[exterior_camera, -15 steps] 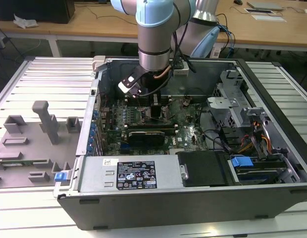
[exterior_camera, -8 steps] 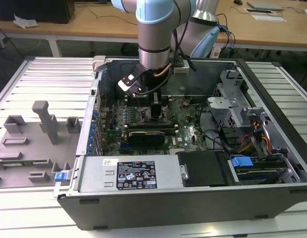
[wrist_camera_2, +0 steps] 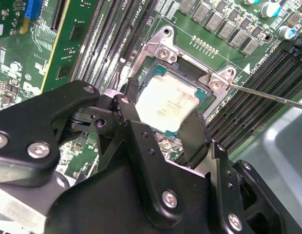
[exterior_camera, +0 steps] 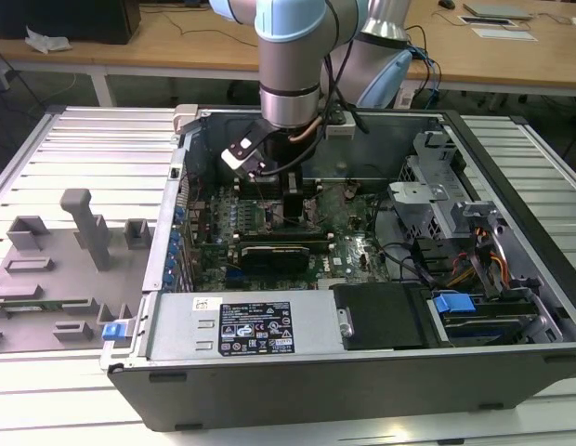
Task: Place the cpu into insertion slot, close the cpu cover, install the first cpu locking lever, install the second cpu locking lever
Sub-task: 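Place the cpu into insertion slot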
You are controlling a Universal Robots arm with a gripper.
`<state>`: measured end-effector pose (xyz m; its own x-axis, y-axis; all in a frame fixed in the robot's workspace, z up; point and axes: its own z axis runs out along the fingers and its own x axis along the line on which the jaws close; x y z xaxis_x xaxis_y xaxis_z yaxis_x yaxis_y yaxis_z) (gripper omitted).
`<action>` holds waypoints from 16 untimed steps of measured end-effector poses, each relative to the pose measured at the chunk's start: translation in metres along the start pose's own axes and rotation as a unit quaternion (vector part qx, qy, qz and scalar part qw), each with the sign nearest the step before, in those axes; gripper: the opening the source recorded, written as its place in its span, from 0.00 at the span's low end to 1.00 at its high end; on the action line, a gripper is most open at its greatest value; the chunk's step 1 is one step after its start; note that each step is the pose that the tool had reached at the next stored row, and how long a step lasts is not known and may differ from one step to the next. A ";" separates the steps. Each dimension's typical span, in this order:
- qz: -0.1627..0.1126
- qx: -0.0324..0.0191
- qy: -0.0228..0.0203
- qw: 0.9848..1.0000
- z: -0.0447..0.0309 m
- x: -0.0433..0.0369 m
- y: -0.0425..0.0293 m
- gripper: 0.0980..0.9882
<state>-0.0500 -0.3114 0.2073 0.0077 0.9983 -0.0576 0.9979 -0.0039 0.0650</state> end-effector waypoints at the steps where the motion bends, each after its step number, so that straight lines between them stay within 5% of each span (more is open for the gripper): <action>1: 0.000 0.000 0.000 1.000 -0.0017 -0.0001 0.0001 0.58; 8: 0.000 0.000 0.000 1.000 -0.0027 -0.0002 0.0002 0.57; 12: 0.000 0.000 0.000 1.000 -0.0030 -0.0002 0.0002 0.22; 13: 0.000 0.000 0.000 1.000 -0.0030 -0.0002 0.0002 0.01; 16: 0.000 0.000 0.000 1.000 -0.0032 -0.0002 0.0002 0.01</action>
<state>-0.0500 -0.3114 0.2105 0.0077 0.9983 -0.0577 0.9979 -0.0040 0.0649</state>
